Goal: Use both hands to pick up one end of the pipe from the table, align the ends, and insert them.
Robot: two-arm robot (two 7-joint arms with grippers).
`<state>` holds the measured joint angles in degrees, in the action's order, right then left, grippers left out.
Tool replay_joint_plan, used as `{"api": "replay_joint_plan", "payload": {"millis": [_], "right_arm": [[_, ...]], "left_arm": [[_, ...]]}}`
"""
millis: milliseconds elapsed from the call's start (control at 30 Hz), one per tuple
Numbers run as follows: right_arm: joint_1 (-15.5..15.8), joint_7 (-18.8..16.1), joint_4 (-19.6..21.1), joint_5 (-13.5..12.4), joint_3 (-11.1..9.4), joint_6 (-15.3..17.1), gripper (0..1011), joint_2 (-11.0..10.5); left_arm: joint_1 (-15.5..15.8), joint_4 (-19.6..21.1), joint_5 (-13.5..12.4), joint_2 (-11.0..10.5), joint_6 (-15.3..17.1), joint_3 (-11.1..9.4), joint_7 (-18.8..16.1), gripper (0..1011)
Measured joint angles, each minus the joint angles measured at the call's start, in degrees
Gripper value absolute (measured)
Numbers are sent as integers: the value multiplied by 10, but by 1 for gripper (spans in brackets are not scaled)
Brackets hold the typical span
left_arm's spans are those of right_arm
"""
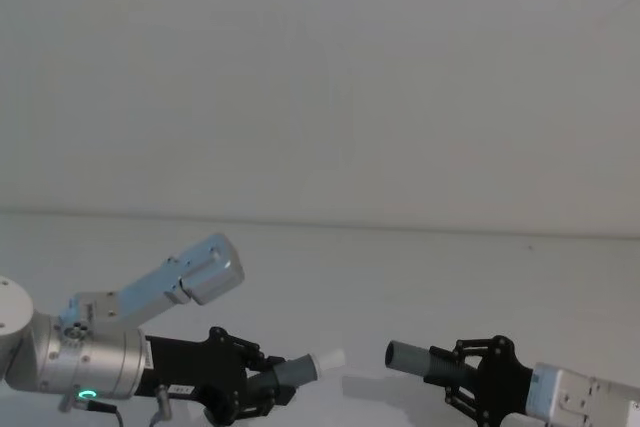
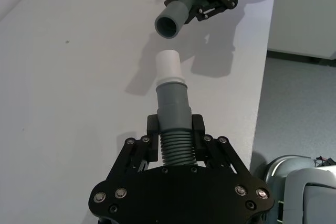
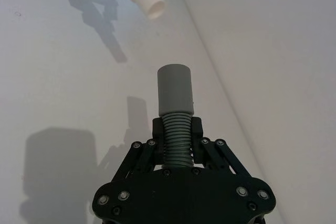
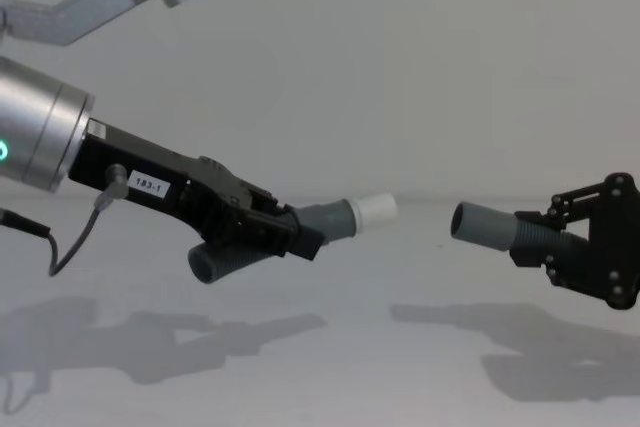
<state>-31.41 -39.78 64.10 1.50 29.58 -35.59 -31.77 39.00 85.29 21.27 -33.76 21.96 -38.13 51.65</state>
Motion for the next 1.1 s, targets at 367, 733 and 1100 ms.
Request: {"api": "replay_joint_plan", "payload": {"millis": [367,733,1100], "right_arm": [[-6,12,-2,18,7,-41,261,-4],[-10,19,1,34,16,-70,260,-8],[-14,19,2,34,22,-77,260,-9]], "left_arm": [[16,-18,0,7,-1,-13,11,334],[28,-29,4,10,-2,-23,20,334],[39,-33,10,12,0,-33,31,334]]}}
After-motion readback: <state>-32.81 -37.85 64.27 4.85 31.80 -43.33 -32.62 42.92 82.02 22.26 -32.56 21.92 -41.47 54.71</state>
